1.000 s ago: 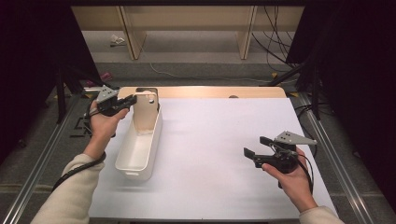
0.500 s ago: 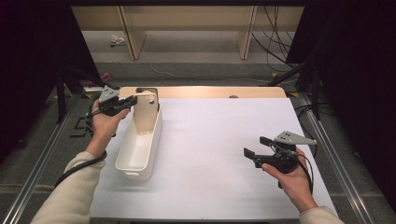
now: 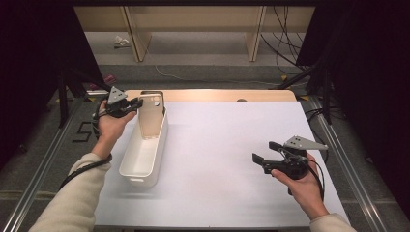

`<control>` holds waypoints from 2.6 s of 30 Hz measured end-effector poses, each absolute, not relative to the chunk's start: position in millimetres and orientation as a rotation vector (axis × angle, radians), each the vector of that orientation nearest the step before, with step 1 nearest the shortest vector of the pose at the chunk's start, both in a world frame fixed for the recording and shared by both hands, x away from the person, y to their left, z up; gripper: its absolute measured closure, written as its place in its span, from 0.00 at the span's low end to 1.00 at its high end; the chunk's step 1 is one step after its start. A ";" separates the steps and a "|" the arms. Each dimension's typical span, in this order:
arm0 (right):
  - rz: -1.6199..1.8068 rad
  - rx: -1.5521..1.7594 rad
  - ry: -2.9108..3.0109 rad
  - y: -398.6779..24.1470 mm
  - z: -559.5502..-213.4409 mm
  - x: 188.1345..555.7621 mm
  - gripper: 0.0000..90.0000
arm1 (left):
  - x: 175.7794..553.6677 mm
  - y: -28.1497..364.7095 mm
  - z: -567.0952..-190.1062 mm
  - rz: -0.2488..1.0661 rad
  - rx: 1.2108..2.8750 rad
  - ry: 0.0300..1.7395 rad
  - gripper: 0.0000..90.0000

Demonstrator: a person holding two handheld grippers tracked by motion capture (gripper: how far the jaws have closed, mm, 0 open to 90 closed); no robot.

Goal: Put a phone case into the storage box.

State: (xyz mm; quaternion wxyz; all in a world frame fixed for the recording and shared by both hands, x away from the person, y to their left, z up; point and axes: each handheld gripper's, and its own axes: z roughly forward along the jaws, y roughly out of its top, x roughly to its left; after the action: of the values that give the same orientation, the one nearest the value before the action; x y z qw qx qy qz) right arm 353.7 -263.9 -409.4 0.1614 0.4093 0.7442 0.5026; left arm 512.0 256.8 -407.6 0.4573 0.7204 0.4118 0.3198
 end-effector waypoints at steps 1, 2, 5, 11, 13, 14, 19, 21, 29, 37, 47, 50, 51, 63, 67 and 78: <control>1.435 1.168 2.124 -263.9 -409.4 353.8 0.18 | 512.6 256.4 -407.8 0.790 1.777 1.015 0.85; 1.435 1.169 2.125 -263.9 -409.5 353.8 0.18 | 513.2 256.0 -407.8 0.792 1.779 1.015 0.85; 1.435 1.168 2.126 -263.9 -409.6 353.9 0.18 | 514.9 254.4 -407.8 0.802 1.789 1.005 0.85; 1.435 1.168 2.127 -263.8 -409.6 353.8 0.18 | 517.3 251.0 -407.3 0.813 1.799 1.003 0.85; 1.434 1.168 2.126 -263.7 -409.6 353.8 0.18 | 518.0 250.0 -407.1 0.817 1.805 1.002 0.84; 1.436 1.167 2.126 -263.8 -409.6 353.8 0.18 | 518.5 249.7 -407.2 0.819 1.807 1.002 0.84; 1.434 1.167 2.128 -263.8 -409.6 353.8 0.18 | 519.4 249.4 -407.5 0.822 1.809 1.006 0.84; 1.435 1.168 2.129 -263.7 -409.7 353.9 0.18 | 519.7 249.2 -407.4 0.825 1.814 1.005 0.84; 1.433 1.169 2.129 -263.7 -409.7 353.8 0.18 | 521.2 249.1 -409.2 0.835 1.819 1.011 0.83; 1.434 1.168 2.129 -263.5 -409.7 353.8 0.18 | 522.5 248.4 -409.9 0.850 1.837 1.017 0.81; 1.434 1.169 2.129 -263.8 -409.7 353.9 0.18 | 520.1 250.7 -411.6 0.866 1.840 1.045 0.75; 1.434 1.169 2.128 -263.7 -409.9 353.9 0.18 | 517.9 252.0 -410.4 0.847 1.835 1.077 0.71; 1.433 1.170 2.129 -263.6 -409.8 353.9 0.18 | 517.2 252.1 -409.9 0.844 1.834 1.080 0.69; 1.431 1.170 2.127 -263.6 -410.3 354.4 0.18 | 503.2 250.4 -398.2 0.790 1.786 1.100 0.43; 1.431 1.172 2.125 -263.7 -410.3 354.4 0.18 | 495.7 247.8 -392.5 0.719 1.742 1.147 0.27; 1.425 1.169 2.127 -263.7 -410.6 354.5 0.18 | 472.9 242.7 -377.1 0.691 1.750 1.127 0.13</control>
State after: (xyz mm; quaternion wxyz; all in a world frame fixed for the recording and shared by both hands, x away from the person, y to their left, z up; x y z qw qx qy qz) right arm 354.5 -263.7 -410.6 0.1630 0.4099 0.7456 0.4995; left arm 472.9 242.7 -377.1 0.4567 0.7098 0.4573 0.2802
